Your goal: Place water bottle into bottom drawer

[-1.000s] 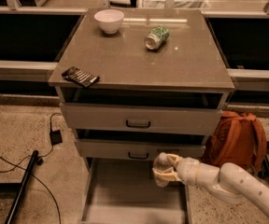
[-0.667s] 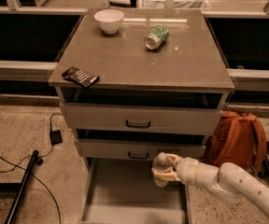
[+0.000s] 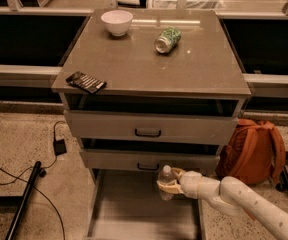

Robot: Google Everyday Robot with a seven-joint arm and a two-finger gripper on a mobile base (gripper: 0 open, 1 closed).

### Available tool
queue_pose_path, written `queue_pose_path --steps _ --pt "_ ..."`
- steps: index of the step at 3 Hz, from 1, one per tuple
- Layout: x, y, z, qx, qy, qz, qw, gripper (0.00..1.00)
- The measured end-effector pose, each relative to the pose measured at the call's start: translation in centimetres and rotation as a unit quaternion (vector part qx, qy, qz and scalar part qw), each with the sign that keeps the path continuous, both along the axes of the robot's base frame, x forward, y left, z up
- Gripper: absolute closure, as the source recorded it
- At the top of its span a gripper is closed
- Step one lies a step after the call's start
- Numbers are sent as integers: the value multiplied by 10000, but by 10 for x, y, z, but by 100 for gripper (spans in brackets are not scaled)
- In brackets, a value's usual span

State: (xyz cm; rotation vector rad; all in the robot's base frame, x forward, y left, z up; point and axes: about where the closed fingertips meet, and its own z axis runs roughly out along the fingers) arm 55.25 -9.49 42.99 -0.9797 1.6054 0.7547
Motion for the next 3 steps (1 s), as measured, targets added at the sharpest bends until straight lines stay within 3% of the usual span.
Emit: queue_pose_path --steps 1,2,3 --pt "9 12 -41 147 -5 -4 9999 100" --pt "6 28 -95 302 -230 207 9991 100" --pt "-11 41 -153 286 -573 879 9941 98"
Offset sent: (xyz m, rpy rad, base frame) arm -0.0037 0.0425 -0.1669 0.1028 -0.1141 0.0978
